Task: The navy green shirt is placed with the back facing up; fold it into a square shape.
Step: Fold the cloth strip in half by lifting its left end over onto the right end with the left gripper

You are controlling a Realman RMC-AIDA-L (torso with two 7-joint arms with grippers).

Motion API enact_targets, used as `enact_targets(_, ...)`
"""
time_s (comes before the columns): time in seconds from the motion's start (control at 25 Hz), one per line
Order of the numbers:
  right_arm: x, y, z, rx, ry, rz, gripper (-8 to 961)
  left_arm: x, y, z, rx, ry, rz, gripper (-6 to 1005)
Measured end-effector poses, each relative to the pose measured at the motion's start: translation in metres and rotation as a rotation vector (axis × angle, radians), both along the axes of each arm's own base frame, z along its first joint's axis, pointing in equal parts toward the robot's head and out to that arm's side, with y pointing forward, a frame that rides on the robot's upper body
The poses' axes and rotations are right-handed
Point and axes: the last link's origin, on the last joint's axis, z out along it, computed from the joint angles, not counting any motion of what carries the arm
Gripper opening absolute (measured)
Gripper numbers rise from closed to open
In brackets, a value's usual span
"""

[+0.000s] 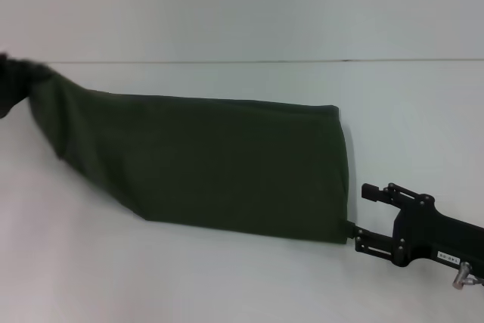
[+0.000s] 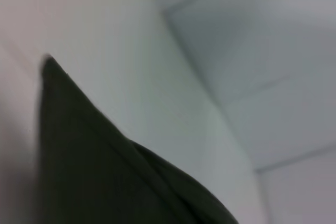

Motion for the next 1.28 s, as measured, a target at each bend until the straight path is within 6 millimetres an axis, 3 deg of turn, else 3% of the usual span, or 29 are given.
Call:
enact_targets(0.2,0.006,-0.006,0.001,0.006,0.012,-0.030,826,0.057,0.018,-0.024,-0.032,-0.079,-0.191,21)
enact_targets(0.36,0.011,-0.012,0.001,0.012,0.020,-0.054,825,0.101,0.024,-0.057,-0.076,-0.124,-0.326,22)
enact_targets(0.6,0.021,-0.024,0.004,0.022,0.033,-0.091,825,0.155,0.013,-0.135,-0.220,-0.168,-0.490,21)
enact_targets(0.64,0.022,-0.026,0.004,0.024,0.038,-0.096,825,0.160,0.006,-0.157,-0.267,-0.184,-0.504,21)
enact_targets(0.76,0.024,-0.032,0.007,0.030,0.052,-0.103,825,0.160,-0.016,-0.199,-0.367,-0.186,-0.507,22)
enact_targets(0.88,0.026,-0.033,0.010,0.040,0.058,-0.110,825,0.151,-0.033,-0.219,-0.415,-0.189,-0.483,22)
enact_targets(1.28,0.026,-0.032,0.010,0.041,0.056,-0.106,826,0.136,-0.047,-0.227,-0.401,-0.204,-0.443,26)
